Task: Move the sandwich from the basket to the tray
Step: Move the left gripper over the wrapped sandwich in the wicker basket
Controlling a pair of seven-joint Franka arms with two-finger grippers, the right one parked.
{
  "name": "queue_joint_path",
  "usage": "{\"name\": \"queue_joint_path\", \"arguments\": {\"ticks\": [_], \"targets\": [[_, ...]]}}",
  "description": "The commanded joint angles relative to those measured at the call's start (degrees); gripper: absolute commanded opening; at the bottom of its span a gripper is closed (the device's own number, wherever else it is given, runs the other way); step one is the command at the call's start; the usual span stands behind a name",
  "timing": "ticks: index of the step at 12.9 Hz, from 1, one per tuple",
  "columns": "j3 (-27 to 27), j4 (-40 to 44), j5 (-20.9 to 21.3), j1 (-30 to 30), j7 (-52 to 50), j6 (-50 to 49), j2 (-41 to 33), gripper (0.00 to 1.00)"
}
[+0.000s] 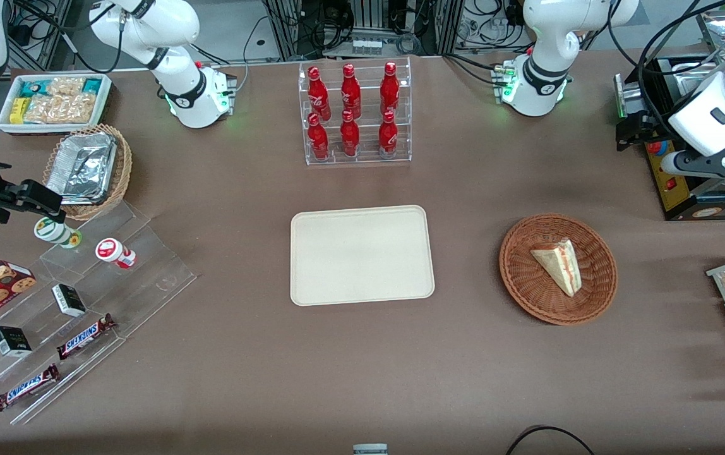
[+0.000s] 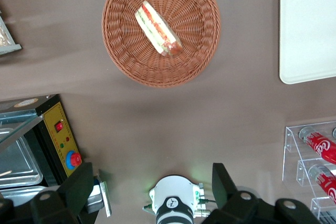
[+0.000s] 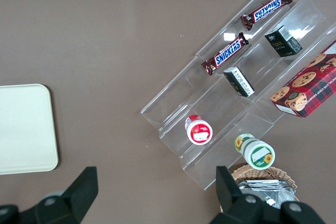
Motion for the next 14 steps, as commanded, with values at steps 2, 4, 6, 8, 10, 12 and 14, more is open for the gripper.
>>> {"name": "queue_joint_path", "arguments": {"ticks": [2, 4, 6, 8, 10, 12, 14], "targets": [[0.3, -6.9, 0.0, -0.4, 0.2, 6.4, -3.4, 1.0], [0.3, -8.7, 0.0, -0.4, 0.2, 8.6, -3.3, 1.0], [0.3, -13.0, 0.0, -0.4, 0.2, 12.8, -3.5, 1.0], [0.4, -17.3, 0.0, -0.4, 0.1, 17.8, -3.5, 1.0], [0.4, -21.2, 0.0, -0.4, 0.0, 22.7, -3.2, 1.0], [0.4, -25.9, 0.0, -0.3, -0.3, 29.4, -2.9, 1.0], [0.4, -29.8, 0.0, -0.3, -0.6, 35.9, -2.1, 1.0]]}}
